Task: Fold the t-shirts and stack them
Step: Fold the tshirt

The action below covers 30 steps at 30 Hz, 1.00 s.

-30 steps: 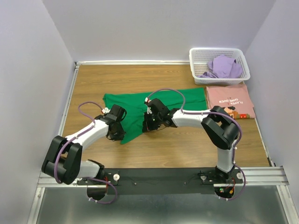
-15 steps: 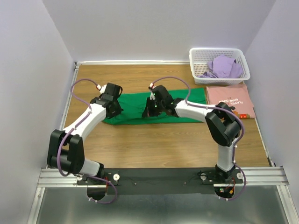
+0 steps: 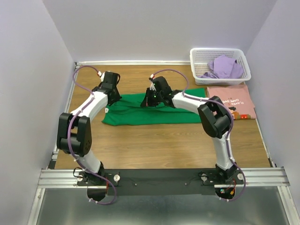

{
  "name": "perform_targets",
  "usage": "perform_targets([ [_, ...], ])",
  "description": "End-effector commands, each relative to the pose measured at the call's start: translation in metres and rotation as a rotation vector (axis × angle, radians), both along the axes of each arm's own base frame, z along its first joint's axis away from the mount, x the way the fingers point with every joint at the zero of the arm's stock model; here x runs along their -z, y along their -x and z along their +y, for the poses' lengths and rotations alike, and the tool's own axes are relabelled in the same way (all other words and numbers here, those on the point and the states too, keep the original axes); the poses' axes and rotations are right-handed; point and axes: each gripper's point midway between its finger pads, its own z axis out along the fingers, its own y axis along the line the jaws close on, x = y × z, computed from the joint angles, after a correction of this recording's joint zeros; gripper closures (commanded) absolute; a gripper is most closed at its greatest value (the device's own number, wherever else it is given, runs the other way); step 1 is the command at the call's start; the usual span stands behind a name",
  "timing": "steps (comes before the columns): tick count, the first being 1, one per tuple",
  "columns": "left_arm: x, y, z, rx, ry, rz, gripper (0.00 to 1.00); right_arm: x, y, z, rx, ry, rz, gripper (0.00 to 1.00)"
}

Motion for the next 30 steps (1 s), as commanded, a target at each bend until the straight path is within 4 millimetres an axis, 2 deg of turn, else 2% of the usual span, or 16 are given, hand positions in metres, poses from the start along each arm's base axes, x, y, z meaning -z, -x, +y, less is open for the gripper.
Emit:
perform_targets([
  [1, -0.009, -0.034, -0.006, 0.053, -0.009, -0.078, 1.00, 0.012, -0.009, -0.009, 0.033, 0.010, 0.036, 0.99],
  [3, -0.002, -0.041, -0.009, 0.067, -0.002, -0.071, 1.00, 0.013, -0.011, -0.012, 0.055, 0.013, 0.040, 0.99],
  [6, 0.000, -0.051, -0.015, 0.100, 0.002, -0.089, 1.00, 0.015, -0.015, -0.023, 0.087, 0.027, 0.042, 0.98],
  [10, -0.003, -0.066, -0.019, 0.133, -0.006, -0.121, 1.00, 0.021, -0.015, -0.026, 0.095, 0.037, 0.050, 0.95],
  [16, 0.006, -0.073, -0.013, 0.120, -0.048, -0.108, 1.00, 0.029, -0.015, -0.027, 0.113, 0.049, 0.064, 0.94],
  [20, 0.016, -0.069, -0.008, 0.101, -0.065, -0.083, 0.99, 0.034, -0.015, -0.027, 0.116, 0.050, 0.078, 0.88],
  [25, 0.020, -0.069, -0.011, 0.102, -0.050, -0.081, 0.84, 0.033, -0.018, -0.031, 0.124, 0.067, 0.055, 0.83],
  [26, 0.019, -0.070, -0.010, 0.101, -0.048, -0.084, 0.77, 0.032, -0.019, -0.032, 0.131, 0.075, 0.043, 0.78],
  [30, 0.001, -0.069, -0.012, 0.090, -0.026, -0.123, 0.61, 0.018, -0.020, -0.039, 0.133, 0.092, -0.003, 0.60],
])
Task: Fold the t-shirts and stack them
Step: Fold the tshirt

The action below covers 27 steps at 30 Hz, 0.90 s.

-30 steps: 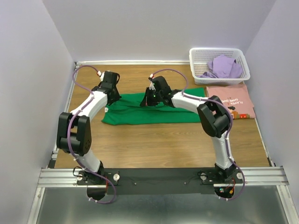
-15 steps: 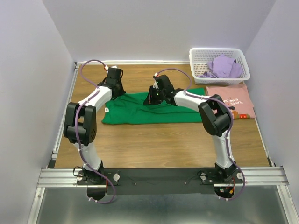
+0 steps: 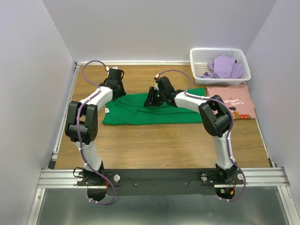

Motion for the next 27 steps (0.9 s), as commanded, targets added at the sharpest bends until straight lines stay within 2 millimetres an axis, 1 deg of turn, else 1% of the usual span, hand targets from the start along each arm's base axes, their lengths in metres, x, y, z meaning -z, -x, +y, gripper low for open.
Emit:
perform_targets([
  [1, -0.040, -0.007, 0.007, -0.045, 0.007, -0.110, 0.50, -0.006, -0.001, -0.019, 0.029, 0.066, -0.041, 0.51],
  [2, -0.059, -0.005, 0.008, -0.054, 0.016, -0.150, 0.44, -0.009, -0.001, -0.022, 0.033, 0.082, -0.059, 0.47],
  [3, -0.057, -0.003, 0.010, -0.063, 0.013, -0.141, 0.39, -0.014, -0.001, -0.026, 0.044, 0.089, -0.066, 0.44],
  [4, -0.075, 0.001, 0.015, -0.088, 0.012, -0.177, 0.35, -0.029, -0.002, -0.031, 0.048, 0.092, -0.099, 0.41],
  [5, -0.076, 0.009, 0.018, -0.113, 0.019, -0.169, 0.30, -0.030, 0.002, -0.036, 0.053, 0.114, -0.099, 0.35],
  [6, -0.078, 0.015, 0.022, -0.135, 0.020, -0.168, 0.29, -0.028, 0.004, -0.046, 0.070, 0.141, -0.102, 0.33],
  [7, -0.087, 0.025, 0.027, -0.160, 0.020, -0.178, 0.28, -0.040, 0.005, -0.055, 0.079, 0.151, -0.119, 0.30],
  [8, -0.078, 0.037, 0.033, -0.186, 0.021, -0.151, 0.28, -0.043, 0.006, -0.063, 0.091, 0.162, -0.123, 0.29],
  [9, -0.073, 0.046, 0.035, -0.217, 0.038, -0.136, 0.28, -0.044, 0.008, -0.072, 0.107, 0.179, -0.126, 0.29],
  [10, -0.079, 0.055, 0.040, -0.243, 0.052, -0.151, 0.28, -0.035, 0.014, -0.088, 0.123, 0.203, -0.105, 0.29],
  [11, -0.058, 0.072, 0.044, -0.263, 0.047, -0.102, 0.28, -0.046, 0.018, -0.097, 0.140, 0.201, -0.120, 0.29],
  [12, -0.058, 0.081, 0.047, -0.301, 0.078, -0.109, 0.28, -0.044, 0.020, -0.109, 0.161, 0.218, -0.116, 0.29],
  [13, -0.051, 0.086, 0.050, -0.316, 0.087, -0.104, 0.34, -0.030, 0.029, -0.128, 0.182, 0.246, -0.080, 0.29],
  [14, -0.031, 0.101, 0.052, -0.323, 0.083, -0.060, 0.37, -0.028, 0.031, -0.139, 0.201, 0.251, -0.071, 0.29],
  [15, -0.024, 0.107, 0.053, -0.332, 0.090, -0.045, 0.39, -0.034, 0.035, -0.147, 0.215, 0.233, -0.065, 0.29],
  [16, -0.009, 0.117, 0.052, -0.330, 0.100, -0.007, 0.42, -0.024, 0.043, -0.167, 0.242, 0.229, -0.022, 0.29],
  [17, -0.003, 0.120, 0.050, -0.325, 0.106, 0.011, 0.43, -0.014, 0.046, -0.179, 0.267, 0.240, 0.009, 0.29],
  [18, 0.003, 0.124, 0.050, -0.328, 0.110, 0.028, 0.43, -0.017, 0.051, -0.187, 0.285, 0.214, 0.022, 0.29],
  [19, 0.011, 0.130, 0.051, -0.340, 0.109, 0.050, 0.43, -0.006, 0.058, -0.205, 0.321, 0.221, 0.059, 0.30],
  [21, 0.014, 0.135, 0.053, -0.352, 0.110, 0.056, 0.44, -0.004, 0.065, -0.219, 0.354, 0.215, 0.078, 0.30],
  [22, 0.017, 0.137, 0.054, -0.356, 0.107, 0.056, 0.44, -0.003, 0.070, -0.232, 0.382, 0.215, 0.082, 0.30],
  [24, 0.017, 0.138, 0.056, -0.364, 0.101, 0.051, 0.44, -0.001, 0.074, -0.242, 0.402, 0.206, 0.096, 0.30],
  [25, 0.020, 0.141, 0.061, -0.382, 0.083, 0.058, 0.45, -0.001, 0.074, -0.254, 0.438, 0.200, 0.102, 0.30],
  [26, 0.022, 0.143, 0.063, -0.391, 0.074, 0.069, 0.46, 0.002, 0.075, -0.260, 0.456, 0.201, 0.114, 0.30],
  [27, 0.027, 0.144, 0.068, -0.415, 0.069, 0.084, 0.47, 0.008, 0.078, -0.273, 0.493, 0.204, 0.135, 0.30],
])
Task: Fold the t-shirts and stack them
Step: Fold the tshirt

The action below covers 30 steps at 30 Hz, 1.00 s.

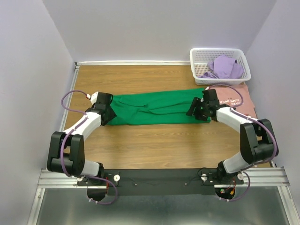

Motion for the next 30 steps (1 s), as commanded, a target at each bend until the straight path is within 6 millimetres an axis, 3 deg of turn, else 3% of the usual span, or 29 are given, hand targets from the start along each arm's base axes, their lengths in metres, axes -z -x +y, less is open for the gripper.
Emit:
perform_targets([
  [1, 0.006, 0.005, 0.017, -0.095, -0.018, 0.020, 0.51, 0.001, 0.005, -0.024, 0.084, -0.030, 0.014, 0.31],
  [7, 0.036, 0.032, 0.039, -0.220, 0.053, 0.092, 0.69, 0.026, 0.023, -0.061, 0.225, -0.034, 0.099, 0.32],
  [8, 0.043, 0.040, 0.042, -0.232, 0.062, 0.111, 0.74, 0.029, 0.026, -0.063, 0.237, -0.041, 0.108, 0.32],
  [12, 0.055, 0.054, 0.045, -0.259, 0.103, 0.153, 0.79, 0.037, 0.043, -0.062, 0.271, -0.078, 0.153, 0.32],
  [17, 0.041, 0.056, 0.055, -0.289, 0.075, 0.110, 0.80, 0.037, 0.053, -0.064, 0.280, -0.072, 0.161, 0.32],
  [21, 0.022, 0.053, 0.067, -0.298, 0.025, 0.081, 0.78, 0.009, 0.039, -0.068, 0.223, -0.031, 0.073, 0.33],
  [24, -0.002, 0.043, 0.070, -0.290, 0.015, 0.017, 0.70, -0.016, 0.025, -0.067, 0.175, 0.005, -0.015, 0.35],
  [25, -0.015, 0.039, 0.071, -0.273, 0.006, -0.026, 0.65, -0.027, 0.018, -0.057, 0.126, 0.017, -0.053, 0.36],
  [27, -0.042, 0.032, 0.074, -0.258, -0.010, -0.110, 0.48, -0.039, 0.010, -0.043, 0.057, 0.034, -0.093, 0.36],
  [28, -0.050, 0.031, 0.076, -0.229, -0.039, -0.130, 0.37, -0.049, 0.004, -0.025, 0.003, 0.031, -0.119, 0.36],
  [30, -0.074, 0.024, 0.078, -0.191, -0.066, -0.213, 0.28, -0.045, 0.002, -0.008, -0.040, 0.029, -0.109, 0.36],
])
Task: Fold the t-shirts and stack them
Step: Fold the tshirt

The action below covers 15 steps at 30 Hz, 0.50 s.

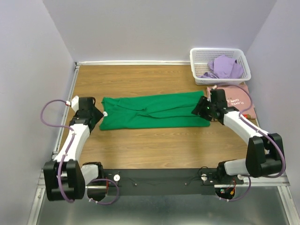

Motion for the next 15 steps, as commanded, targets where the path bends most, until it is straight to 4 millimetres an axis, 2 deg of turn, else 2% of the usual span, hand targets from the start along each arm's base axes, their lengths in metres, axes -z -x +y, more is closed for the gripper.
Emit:
perform_targets([
  [1, -0.054, -0.012, 0.014, 0.057, -0.125, -0.148, 0.24, -0.017, -0.011, 0.042, -0.155, 0.052, -0.058, 0.36],
  [2, -0.060, -0.017, 0.013, 0.111, -0.158, -0.174, 0.17, -0.019, -0.016, 0.049, -0.173, 0.060, -0.072, 0.34],
  [4, -0.071, -0.023, 0.007, 0.167, -0.167, -0.232, 0.08, -0.007, -0.015, 0.065, -0.232, 0.080, -0.045, 0.31],
  [6, -0.072, -0.025, 0.000, 0.218, -0.172, -0.251, 0.07, -0.011, -0.020, 0.083, -0.286, 0.061, -0.055, 0.29],
  [9, -0.070, -0.033, -0.037, 0.350, -0.114, -0.307, 0.07, -0.010, -0.024, 0.108, -0.332, 0.076, -0.059, 0.24],
  [10, -0.070, -0.035, -0.049, 0.388, -0.078, -0.318, 0.07, -0.001, -0.022, 0.116, -0.339, 0.078, -0.035, 0.24],
  [12, -0.064, -0.038, -0.069, 0.427, -0.028, -0.302, 0.07, 0.004, -0.023, 0.119, -0.323, 0.073, -0.015, 0.23],
  [13, -0.064, -0.038, -0.090, 0.482, -0.016, -0.299, 0.07, 0.007, -0.023, 0.121, -0.307, 0.061, -0.003, 0.23],
  [15, -0.066, -0.041, -0.107, 0.515, -0.008, -0.296, 0.07, 0.016, -0.022, 0.121, -0.299, 0.061, 0.024, 0.23],
])
